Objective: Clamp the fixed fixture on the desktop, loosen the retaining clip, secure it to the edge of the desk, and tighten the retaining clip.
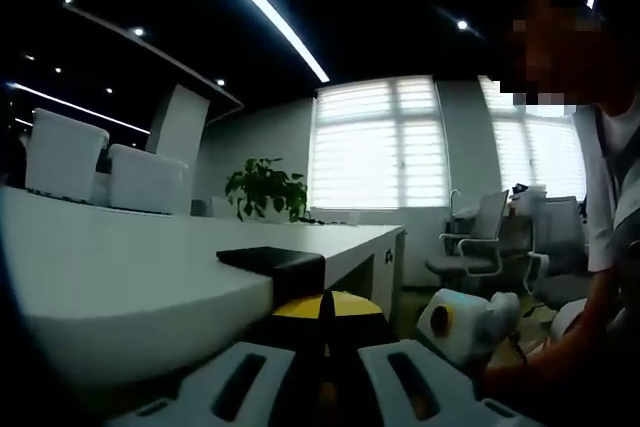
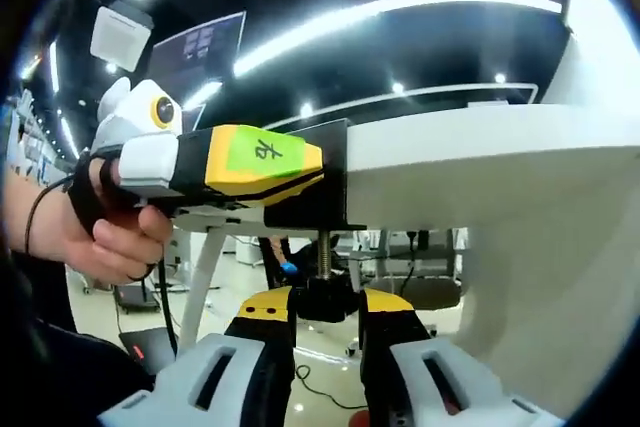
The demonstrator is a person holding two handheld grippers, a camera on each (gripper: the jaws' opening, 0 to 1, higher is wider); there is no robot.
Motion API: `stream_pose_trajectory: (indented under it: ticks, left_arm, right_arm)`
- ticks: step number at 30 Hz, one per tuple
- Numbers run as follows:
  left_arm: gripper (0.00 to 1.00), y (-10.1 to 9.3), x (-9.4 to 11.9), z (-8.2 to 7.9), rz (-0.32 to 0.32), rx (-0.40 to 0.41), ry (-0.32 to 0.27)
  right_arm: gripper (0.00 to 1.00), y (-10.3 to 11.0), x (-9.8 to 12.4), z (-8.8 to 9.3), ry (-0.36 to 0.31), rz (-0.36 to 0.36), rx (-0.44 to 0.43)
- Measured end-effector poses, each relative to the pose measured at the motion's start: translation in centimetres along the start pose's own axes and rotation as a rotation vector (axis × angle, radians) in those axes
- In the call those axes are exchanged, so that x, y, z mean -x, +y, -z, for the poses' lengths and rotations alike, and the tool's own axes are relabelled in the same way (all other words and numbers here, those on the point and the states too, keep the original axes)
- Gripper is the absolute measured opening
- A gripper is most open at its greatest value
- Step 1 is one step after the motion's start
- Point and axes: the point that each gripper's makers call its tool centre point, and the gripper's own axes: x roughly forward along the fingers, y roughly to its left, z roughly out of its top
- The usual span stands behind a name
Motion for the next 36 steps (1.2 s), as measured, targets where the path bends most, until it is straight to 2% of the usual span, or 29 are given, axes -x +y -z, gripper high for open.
stream_pose_trajectory:
  ticks: [3, 6, 11, 12, 13, 17, 21, 24, 26, 28, 30, 34, 36]
  left_arm:
    - [0.01, 0.0, 0.0, 0.0, 0.004, 0.002, 0.004]
    - [0.01, 0.0, 0.0, 0.0, 0.006, 0.009, -0.001]
    - [0.01, 0.0, 0.1, 0.0, 0.008, 0.013, -0.003]
    - [0.01, 0.0, 0.1, -0.1, 0.008, 0.013, -0.006]
    - [0.01, 0.0, 0.1, -0.1, 0.008, 0.013, -0.008]
    - [0.01, 0.0, 0.1, -0.1, 0.014, 0.021, -0.016]
    - [0.01, 0.0, 0.1, -0.1, 0.015, 0.025, -0.019]
    - [0.01, 0.0, 0.1, -0.1, 0.014, 0.024, -0.019]
    - [0.01, 0.0, 0.1, -0.1, 0.012, 0.023, -0.018]
    - [0.01, 0.0, 0.0, -0.1, 0.010, 0.022, -0.018]
    - [0.01, 0.0, 0.0, -0.1, 0.008, 0.022, -0.019]
    - [0.01, 0.1, 0.0, 0.0, -0.005, 0.023, -0.018]
    - [0.01, 0.1, 0.0, 0.0, -0.010, 0.022, -0.017]
  right_arm:
    - [0.23, 0.1, 0.3, 0.0, -0.002, -0.012, 0.016]
    - [0.22, -0.2, 0.3, 0.0, -0.011, -0.065, 0.021]
    - [0.22, 0.4, 0.3, 0.0, -0.015, -0.250, -0.009]
    - [0.22, 0.4, 0.2, 0.1, -0.013, -0.269, -0.016]
    - [0.22, -0.1, -0.6, 0.4, -0.011, -0.305, -0.024]
    - [0.22, -0.1, -0.8, 0.5, -0.021, -0.346, -0.037]
    - [0.25, 0.1, -0.7, 1.0, -0.032, -0.318, -0.042]
    - [0.39, 0.4, -0.1, 0.8, -0.035, -0.282, -0.076]
    - [0.38, 0.2, 0.6, 0.9, -0.038, -0.225, -0.119]
    - [0.35, 0.0, 1.0, 1.1, -0.035, -0.171, -0.113]
    - [0.34, 0.1, 0.9, 0.6, -0.040, -0.141, -0.113]
    - [0.34, 0.1, 0.9, -1.8, -0.108, -0.086, -0.100]
    - [0.35, 0.6, 0.8, -2.0, -0.111, -0.074, -0.089]
